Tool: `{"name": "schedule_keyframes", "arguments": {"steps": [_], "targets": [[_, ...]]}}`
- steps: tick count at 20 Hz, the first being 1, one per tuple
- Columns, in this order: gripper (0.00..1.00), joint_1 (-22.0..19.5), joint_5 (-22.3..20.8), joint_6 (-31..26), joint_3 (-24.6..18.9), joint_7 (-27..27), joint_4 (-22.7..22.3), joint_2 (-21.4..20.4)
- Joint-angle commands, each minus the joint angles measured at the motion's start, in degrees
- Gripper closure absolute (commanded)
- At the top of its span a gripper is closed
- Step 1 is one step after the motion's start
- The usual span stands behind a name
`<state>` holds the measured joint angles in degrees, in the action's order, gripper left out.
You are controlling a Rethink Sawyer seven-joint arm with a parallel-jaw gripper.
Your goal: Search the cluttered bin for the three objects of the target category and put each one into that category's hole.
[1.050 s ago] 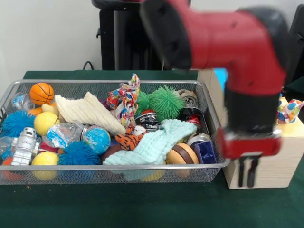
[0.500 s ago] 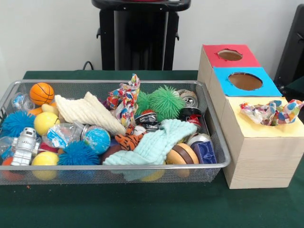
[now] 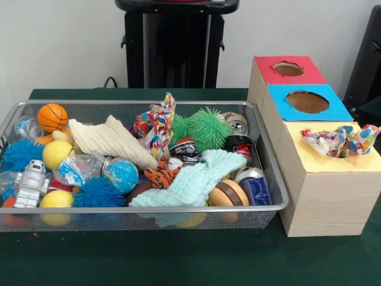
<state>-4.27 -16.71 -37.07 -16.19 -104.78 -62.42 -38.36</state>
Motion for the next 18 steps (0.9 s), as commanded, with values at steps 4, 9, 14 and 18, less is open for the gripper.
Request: {"name": "schedule_keyframes", "arguments": {"steps": [4, 9, 14, 18], "targets": [[1.0, -11.02, -0.98, -12.4, -6.78, 20.82, -13.45, -1.56], [1.0, -15.41, -2.07, -13.5, -10.02, 24.09, -13.42, -1.21], [1.0, -19.51, -3.09, -14.13, -12.35, 27.44, -14.26, -1.35], [0.0, -22.28, -2.88, -12.91, -14.24, 28.29, -16.46, -1.45]]}}
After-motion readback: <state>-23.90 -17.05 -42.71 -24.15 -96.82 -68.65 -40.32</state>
